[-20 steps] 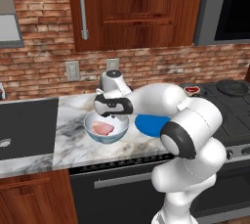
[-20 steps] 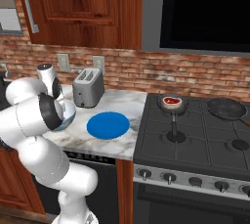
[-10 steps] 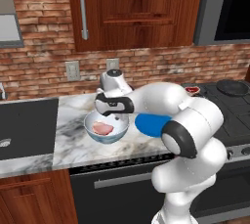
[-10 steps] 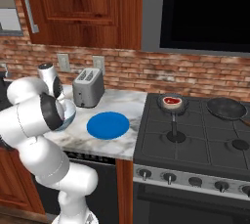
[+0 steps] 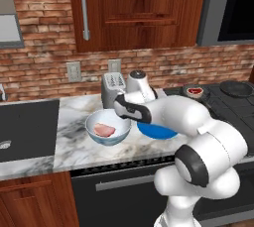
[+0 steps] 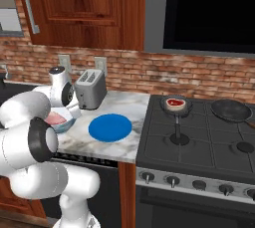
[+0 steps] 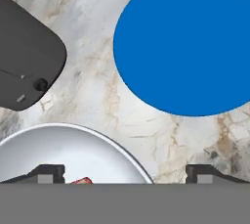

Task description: Place one of the steaks on the plate and the other in the bowl. Then place the bowl in the fridge.

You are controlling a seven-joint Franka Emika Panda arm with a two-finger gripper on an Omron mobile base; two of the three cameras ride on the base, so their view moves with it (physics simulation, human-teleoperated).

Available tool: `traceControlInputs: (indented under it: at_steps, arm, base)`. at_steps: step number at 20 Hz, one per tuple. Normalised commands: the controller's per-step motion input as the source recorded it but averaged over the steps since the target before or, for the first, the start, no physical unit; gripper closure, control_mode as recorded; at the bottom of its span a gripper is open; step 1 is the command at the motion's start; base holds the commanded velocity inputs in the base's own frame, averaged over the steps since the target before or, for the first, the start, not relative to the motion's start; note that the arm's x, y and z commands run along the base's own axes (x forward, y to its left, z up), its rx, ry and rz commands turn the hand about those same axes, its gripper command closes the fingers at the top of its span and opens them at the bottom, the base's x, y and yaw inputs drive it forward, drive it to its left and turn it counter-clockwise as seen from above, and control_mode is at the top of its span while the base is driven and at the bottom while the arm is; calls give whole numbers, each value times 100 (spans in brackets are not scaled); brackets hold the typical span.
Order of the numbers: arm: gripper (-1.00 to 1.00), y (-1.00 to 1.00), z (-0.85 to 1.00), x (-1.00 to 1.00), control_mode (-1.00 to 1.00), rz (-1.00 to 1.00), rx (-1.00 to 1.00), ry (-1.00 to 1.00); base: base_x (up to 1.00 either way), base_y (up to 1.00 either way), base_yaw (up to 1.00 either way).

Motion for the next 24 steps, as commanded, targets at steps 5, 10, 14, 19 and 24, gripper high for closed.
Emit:
traceControlInputs:
  at_steps: [5,10,14,19,24]
  arm:
    - [-100,-89,2,0,-100,0,-18,-2]
    - [-100,-100,0,32,-100,0,-14,0]
    - [-100,-100,8,49,-100,0,-10,0]
    - [-100,-100,1,39,-100,-1,-8,2]
    - [-100,-100,38,22,-100,0,0,7]
  base:
    - [0,0,0]
    - [0,0,0]
    - [0,0,0]
    - [0,0,0]
    - [0,0,0]
